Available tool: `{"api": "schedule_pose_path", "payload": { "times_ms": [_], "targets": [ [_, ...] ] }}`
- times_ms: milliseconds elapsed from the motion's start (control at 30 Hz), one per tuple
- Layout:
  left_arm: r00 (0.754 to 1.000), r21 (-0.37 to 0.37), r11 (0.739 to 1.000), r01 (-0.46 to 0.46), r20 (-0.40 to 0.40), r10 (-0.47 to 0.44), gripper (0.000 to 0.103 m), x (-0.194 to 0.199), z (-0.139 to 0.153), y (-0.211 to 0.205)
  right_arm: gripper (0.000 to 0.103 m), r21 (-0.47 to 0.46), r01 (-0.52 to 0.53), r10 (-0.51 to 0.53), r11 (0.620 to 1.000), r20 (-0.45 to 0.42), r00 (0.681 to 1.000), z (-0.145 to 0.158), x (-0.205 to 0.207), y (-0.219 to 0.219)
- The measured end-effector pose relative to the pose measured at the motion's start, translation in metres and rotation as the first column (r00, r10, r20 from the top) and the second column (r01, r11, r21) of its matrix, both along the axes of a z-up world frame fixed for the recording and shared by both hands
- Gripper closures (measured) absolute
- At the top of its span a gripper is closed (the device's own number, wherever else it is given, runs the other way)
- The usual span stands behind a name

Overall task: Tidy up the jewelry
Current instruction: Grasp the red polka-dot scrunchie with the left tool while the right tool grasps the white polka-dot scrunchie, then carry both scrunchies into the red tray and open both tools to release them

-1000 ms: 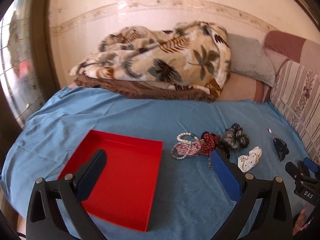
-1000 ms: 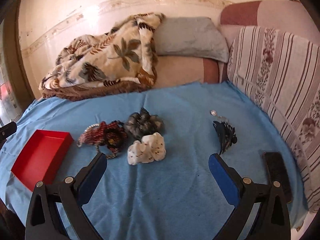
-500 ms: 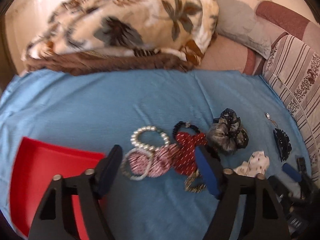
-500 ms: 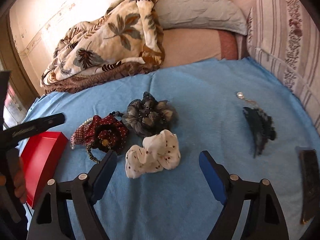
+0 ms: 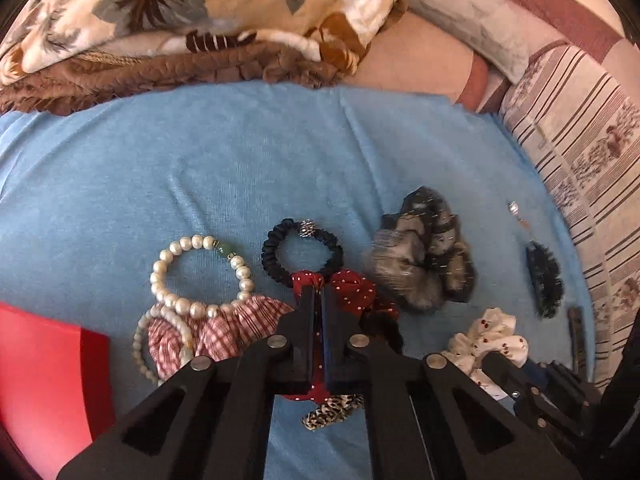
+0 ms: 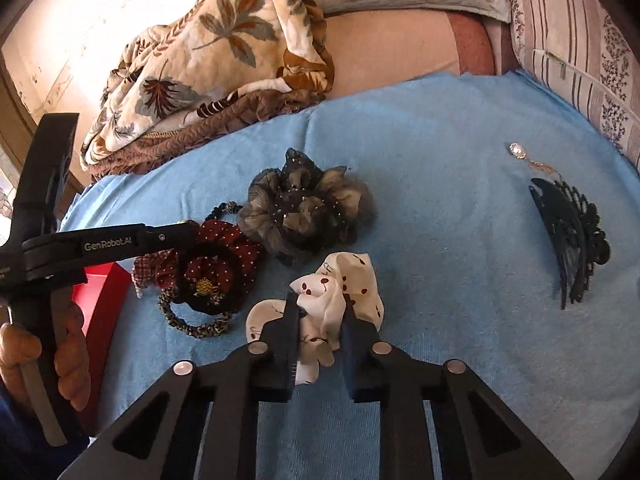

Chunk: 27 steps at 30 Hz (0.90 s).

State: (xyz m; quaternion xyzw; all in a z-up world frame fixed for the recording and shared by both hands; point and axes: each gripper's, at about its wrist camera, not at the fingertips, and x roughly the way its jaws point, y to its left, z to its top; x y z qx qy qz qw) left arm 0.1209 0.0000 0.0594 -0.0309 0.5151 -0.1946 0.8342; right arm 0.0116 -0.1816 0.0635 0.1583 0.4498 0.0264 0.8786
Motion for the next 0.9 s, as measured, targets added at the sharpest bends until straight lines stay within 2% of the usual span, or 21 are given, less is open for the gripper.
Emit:
{"api": "schedule_pose_path", "payload": {
  "times_ms": [167,233,400,467,633,733,900],
  "targets": [
    [0.999,-0.126,0.992,-0.03,0.039,0.035,0.1,-0.033,0.052,0.027,0.089,-0.014,-0.024,0.025,1.0,0.037,0.999,0.022,-0.016,0.008],
    [0.997,-0.153,0.988,-0.032,0.071,0.044,0.1,-0.046,0.075,0.039,0.089,-0.023,-0.038,0.039,0.999,0.058,0.998,0.035,-0.025,0.014],
    [0.986,-0.182,0.981,-0.064,0.142,0.091,0.1,-0.075,0.119,0.089,0.089,-0.016,-0.101,0.102,0.995,0.105,0.989,0.065,-0.039,0.038],
    [0.98,-0.183,0.979,-0.094,0.154,0.123,0.1,-0.08,0.125,0.111,0.089,-0.01,-0.147,0.147,0.989,0.118,0.982,0.076,-0.039,0.056],
    [0.958,-0.145,0.966,-0.216,0.158,0.238,0.1,-0.086,0.117,0.183,0.089,0.036,-0.279,0.273,0.96,0.119,0.955,0.09,-0.028,0.116],
    [0.943,-0.118,0.95,-0.288,0.137,0.303,0.1,-0.083,0.105,0.224,0.089,0.078,-0.354,0.345,0.932,0.113,0.932,0.089,-0.018,0.157],
    [0.914,-0.06,0.917,-0.393,0.086,0.397,0.1,-0.072,0.073,0.284,0.089,0.072,-0.446,0.439,0.892,0.094,0.894,0.075,0.011,0.227]
  ]
}}
